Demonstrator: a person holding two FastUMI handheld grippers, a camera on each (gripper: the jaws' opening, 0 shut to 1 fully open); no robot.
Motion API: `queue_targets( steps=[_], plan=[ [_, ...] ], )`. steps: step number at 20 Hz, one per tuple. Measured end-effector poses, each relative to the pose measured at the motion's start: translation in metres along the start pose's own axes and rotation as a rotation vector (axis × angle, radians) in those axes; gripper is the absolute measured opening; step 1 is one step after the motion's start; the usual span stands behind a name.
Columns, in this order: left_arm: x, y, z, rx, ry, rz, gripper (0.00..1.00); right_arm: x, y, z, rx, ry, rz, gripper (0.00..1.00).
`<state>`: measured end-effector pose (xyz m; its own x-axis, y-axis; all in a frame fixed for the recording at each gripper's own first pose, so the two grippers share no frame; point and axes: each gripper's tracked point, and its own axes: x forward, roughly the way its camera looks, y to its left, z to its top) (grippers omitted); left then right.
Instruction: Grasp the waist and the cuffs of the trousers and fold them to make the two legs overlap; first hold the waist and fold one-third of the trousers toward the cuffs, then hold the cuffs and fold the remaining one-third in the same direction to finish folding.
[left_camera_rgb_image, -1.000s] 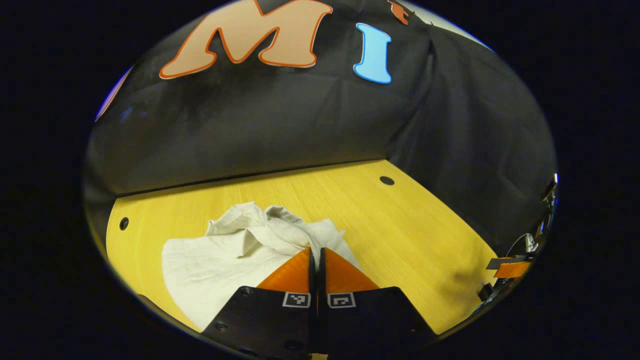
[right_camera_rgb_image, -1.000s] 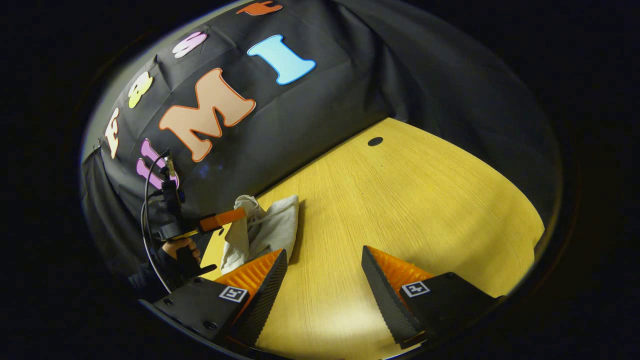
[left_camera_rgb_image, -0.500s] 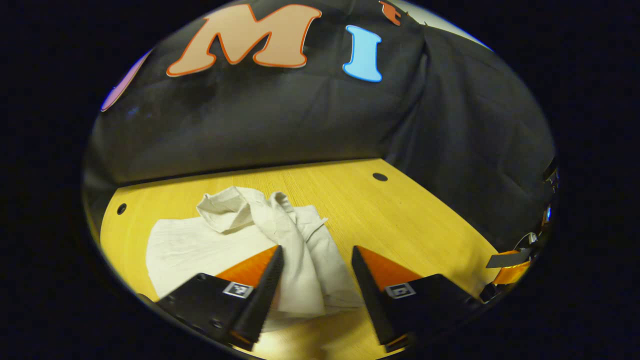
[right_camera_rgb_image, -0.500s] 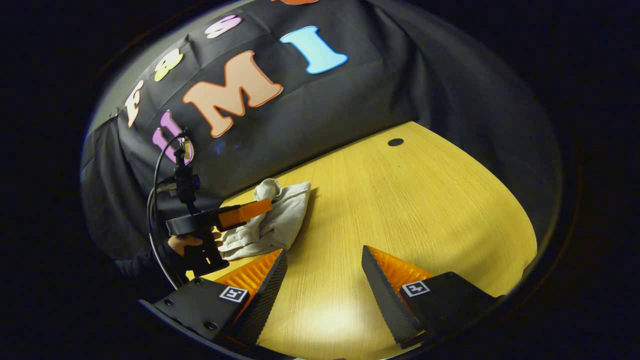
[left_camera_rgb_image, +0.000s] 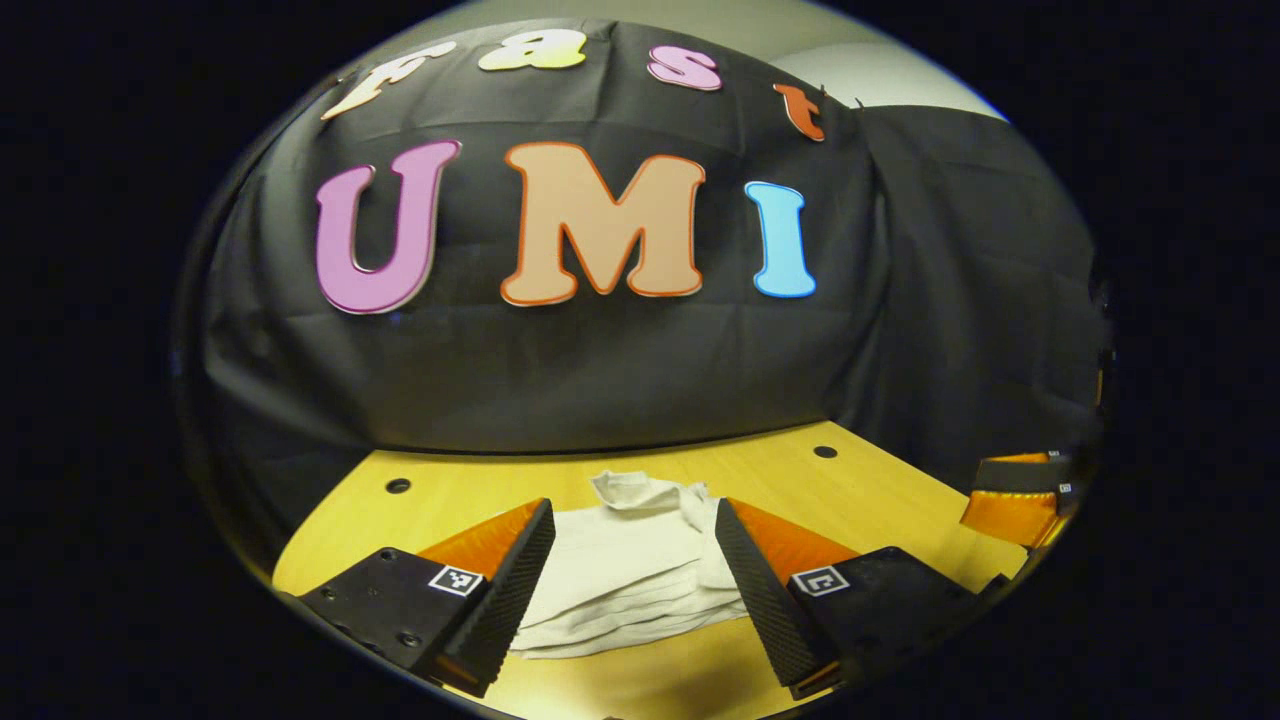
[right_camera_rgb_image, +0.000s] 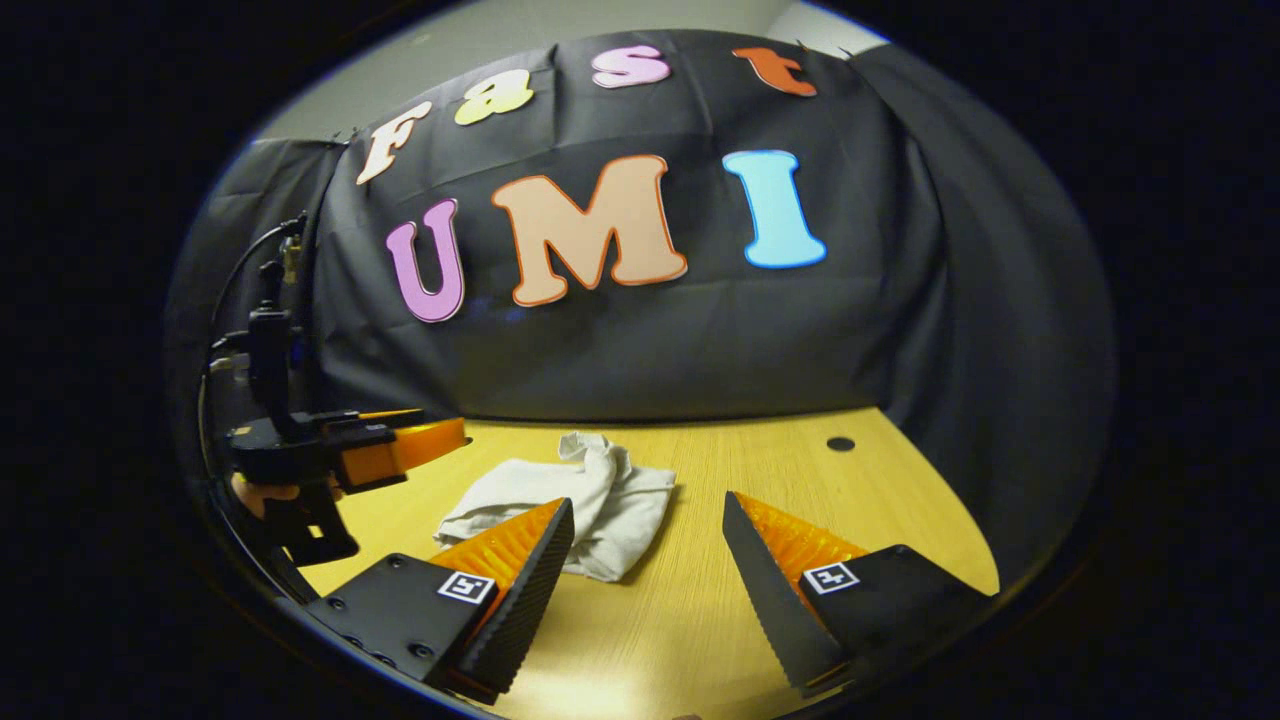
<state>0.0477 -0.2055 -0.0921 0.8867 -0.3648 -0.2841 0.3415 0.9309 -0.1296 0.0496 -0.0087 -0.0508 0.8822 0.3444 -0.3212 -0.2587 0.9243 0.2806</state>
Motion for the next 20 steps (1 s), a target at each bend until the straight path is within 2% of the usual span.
queue_targets(
  steps=[2, 5, 9, 12, 17, 18, 19, 20],
  plan=[
    [-0.028, 0.027, 0.013, 0.021, -0.034, 0.051, 0.96, 0.003, 0.026, 0.018, -0.017, -0.056, 0.017, 0.96],
    [-0.059, 0.062, 0.026, 0.077, -0.077, 0.123, 0.95, 0.004, 0.045, 0.031, -0.025, -0.098, -0.021, 0.96],
    [-0.087, 0.093, 0.035, 0.087, -0.112, 0.176, 0.96, 0.006, 0.071, 0.057, -0.001, -0.168, -0.035, 0.96],
    [-0.095, 0.105, 0.034, 0.059, -0.123, 0.187, 0.96, 0.01, 0.076, 0.073, -0.008, -0.207, -0.065, 0.96],
    [-0.097, 0.12, 0.031, 0.048, -0.115, 0.194, 0.96, 0.01, 0.094, 0.087, -0.046, -0.228, -0.062, 0.96],
    [-0.096, 0.122, 0.033, 0.044, -0.117, 0.195, 0.96, 0.009, 0.095, 0.087, -0.066, -0.23, -0.066, 0.92],
    [-0.097, 0.124, 0.034, 0.037, -0.122, 0.194, 0.96, 0.006, 0.096, 0.09, -0.086, -0.236, -0.075, 0.96],
    [-0.096, 0.125, 0.035, 0.031, -0.123, 0.191, 0.96, 0.006, 0.098, 0.093, -0.1, -0.243, -0.081, 0.92]
  ],
)
